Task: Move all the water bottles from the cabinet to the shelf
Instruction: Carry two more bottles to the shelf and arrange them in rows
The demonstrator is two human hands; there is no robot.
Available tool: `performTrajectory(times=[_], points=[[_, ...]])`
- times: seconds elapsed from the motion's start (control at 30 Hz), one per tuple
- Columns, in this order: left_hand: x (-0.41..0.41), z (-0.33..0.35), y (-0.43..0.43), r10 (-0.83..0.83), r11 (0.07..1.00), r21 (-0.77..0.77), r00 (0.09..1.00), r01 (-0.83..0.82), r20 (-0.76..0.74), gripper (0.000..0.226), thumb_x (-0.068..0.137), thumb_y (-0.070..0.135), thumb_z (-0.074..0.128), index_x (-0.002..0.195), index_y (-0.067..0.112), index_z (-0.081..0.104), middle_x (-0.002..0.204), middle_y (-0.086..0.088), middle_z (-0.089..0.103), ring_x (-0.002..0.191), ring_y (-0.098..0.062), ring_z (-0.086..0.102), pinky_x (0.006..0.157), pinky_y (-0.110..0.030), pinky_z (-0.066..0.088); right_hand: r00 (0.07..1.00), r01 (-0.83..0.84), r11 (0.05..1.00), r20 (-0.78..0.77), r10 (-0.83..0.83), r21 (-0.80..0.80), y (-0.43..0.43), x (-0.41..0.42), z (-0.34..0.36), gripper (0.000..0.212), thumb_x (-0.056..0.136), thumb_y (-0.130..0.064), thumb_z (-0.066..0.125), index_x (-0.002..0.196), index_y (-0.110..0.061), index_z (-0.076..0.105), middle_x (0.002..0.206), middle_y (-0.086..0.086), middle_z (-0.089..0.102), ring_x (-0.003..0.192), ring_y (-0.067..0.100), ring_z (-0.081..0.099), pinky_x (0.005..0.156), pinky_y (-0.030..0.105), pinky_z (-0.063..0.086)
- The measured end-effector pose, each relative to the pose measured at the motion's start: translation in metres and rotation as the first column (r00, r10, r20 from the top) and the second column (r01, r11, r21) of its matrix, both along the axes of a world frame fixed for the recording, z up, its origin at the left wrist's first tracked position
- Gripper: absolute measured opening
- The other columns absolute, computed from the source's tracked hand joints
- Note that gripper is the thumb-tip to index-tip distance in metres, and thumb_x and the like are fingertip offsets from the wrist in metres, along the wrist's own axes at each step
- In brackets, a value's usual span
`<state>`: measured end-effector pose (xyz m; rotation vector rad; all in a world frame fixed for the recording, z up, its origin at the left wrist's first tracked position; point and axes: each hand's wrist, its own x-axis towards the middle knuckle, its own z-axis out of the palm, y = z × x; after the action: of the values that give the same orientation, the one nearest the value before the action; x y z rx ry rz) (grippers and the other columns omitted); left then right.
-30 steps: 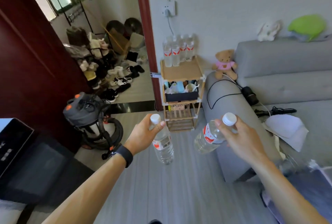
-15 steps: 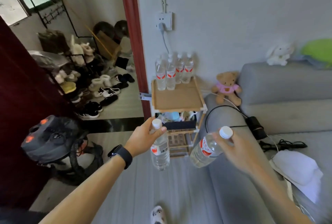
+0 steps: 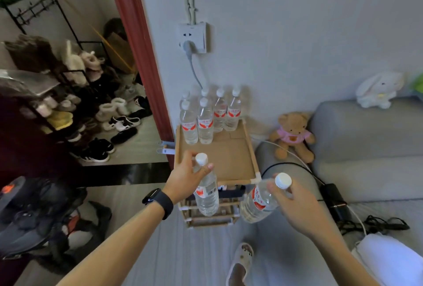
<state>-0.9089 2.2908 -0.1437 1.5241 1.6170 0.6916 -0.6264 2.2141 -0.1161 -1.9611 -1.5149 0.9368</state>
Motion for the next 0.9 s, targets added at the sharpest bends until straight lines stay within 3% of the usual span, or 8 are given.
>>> performTrajectory(times=[0.1, 0.17, 0.3, 0.37, 0.5, 0.6, 0.7, 0.9], points=[[0.025, -0.005, 0.035, 0.028, 1.000, -0.010, 0.999, -0.028, -0.030, 0.041, 0.086, 0.056, 0.065, 0.111, 0.032, 0.044, 0.095, 0.012, 0.058, 0.085, -0.005, 0.058, 0.067, -0.022, 0.046, 0.998, -0.057, 0.998, -0.003, 0.057, -0.012, 0.051, 0.020, -0.018, 0.034, 0.090, -0.051, 0.061, 0.118, -0.030, 0.058, 0.101, -0.006, 0.066, 0.098, 0.017, 0.061, 0.085, 0.035, 0.048], [0.041, -0.006, 0.058, -0.013, 1.000, -0.012, 0.999, 0.012, -0.052, 0.037, 0.087, 0.054, 0.065, 0.111, 0.034, 0.045, 0.092, 0.012, 0.061, 0.080, -0.005, 0.060, 0.068, -0.025, 0.049, 0.997, -0.077, 0.997, -0.018, 0.076, -0.017, 0.081, 0.031, -0.023, 0.032, 0.089, -0.054, 0.059, 0.116, -0.036, 0.055, 0.094, -0.009, 0.065, 0.092, 0.017, 0.061, 0.073, 0.028, 0.045], [0.068, -0.012, 0.096, -0.027, 0.999, 0.013, 0.991, 0.029, -0.130, 0.035, 0.087, 0.053, 0.065, 0.113, 0.037, 0.051, 0.105, 0.013, 0.063, 0.095, -0.011, 0.062, 0.082, -0.037, 0.052, 0.986, -0.164, 0.986, -0.008, 0.164, -0.032, 0.141, 0.046, -0.032, 0.020, 0.087, -0.064, 0.053, 0.102, -0.052, 0.047, 0.091, -0.013, 0.065, 0.087, 0.015, 0.061, 0.069, 0.030, 0.042], [0.075, -0.016, 0.108, -0.008, 0.999, 0.046, 0.984, 0.016, -0.175, 0.037, 0.086, 0.052, 0.066, 0.117, 0.035, 0.054, 0.112, 0.013, 0.058, 0.097, -0.011, 0.059, 0.082, -0.035, 0.049, 0.979, -0.202, 0.979, -0.005, 0.202, -0.026, 0.166, 0.047, -0.037, 0.020, 0.084, -0.069, 0.051, 0.098, -0.056, 0.045, 0.085, -0.020, 0.063, 0.079, 0.006, 0.058, 0.069, 0.029, 0.040], [0.080, -0.020, 0.133, 0.034, 0.998, 0.068, 0.966, -0.018, -0.255, 0.040, 0.084, 0.050, 0.069, 0.118, 0.034, 0.056, 0.112, 0.012, 0.049, 0.095, -0.010, 0.058, 0.079, -0.034, 0.051, 0.971, -0.239, 0.971, -0.030, 0.239, 0.002, 0.199, 0.047, -0.043, 0.022, 0.074, -0.079, 0.039, 0.095, -0.074, 0.037, 0.078, -0.038, 0.054, 0.076, -0.016, 0.049, 0.066, 0.012, 0.035], [0.082, -0.018, 0.157, -0.031, 0.996, 0.068, 0.962, 0.052, -0.273, 0.041, 0.085, 0.049, 0.069, 0.120, 0.032, 0.056, 0.106, 0.014, 0.048, 0.091, -0.007, 0.056, 0.078, -0.029, 0.048, 0.952, -0.306, 0.952, -0.028, 0.305, -0.020, 0.219, 0.047, -0.051, 0.021, 0.078, -0.077, 0.042, 0.097, -0.069, 0.038, 0.081, -0.034, 0.058, 0.079, -0.008, 0.055, 0.067, 0.014, 0.038], [0.085, -0.011, 0.180, -0.148, 0.983, 0.052, 0.924, 0.178, -0.352, 0.040, 0.086, 0.049, 0.068, 0.121, 0.032, 0.056, 0.106, 0.011, 0.049, 0.091, -0.008, 0.053, 0.073, -0.021, 0.042, 0.934, -0.356, 0.933, -0.034, 0.355, -0.050, 0.235, 0.045, -0.056, 0.018, 0.081, -0.072, 0.048, 0.095, -0.063, 0.042, 0.081, -0.039, 0.060, 0.079, -0.012, 0.056, 0.068, 0.019, 0.040], [0.094, 0.009, 0.207, -0.366, 0.923, -0.072, 0.809, 0.377, -0.460, 0.041, 0.092, 0.036, 0.065, 0.130, 0.031, 0.053, 0.122, 0.007, 0.048, 0.101, -0.019, 0.055, 0.086, -0.040, 0.049, 0.875, -0.485, 0.871, -0.038, 0.483, -0.085, 0.258, 0.043, -0.056, 0.031, 0.091, -0.059, 0.052, 0.120, -0.050, 0.045, 0.100, -0.030, 0.059, 0.096, 0.001, 0.055, 0.075, 0.012, 0.037]])
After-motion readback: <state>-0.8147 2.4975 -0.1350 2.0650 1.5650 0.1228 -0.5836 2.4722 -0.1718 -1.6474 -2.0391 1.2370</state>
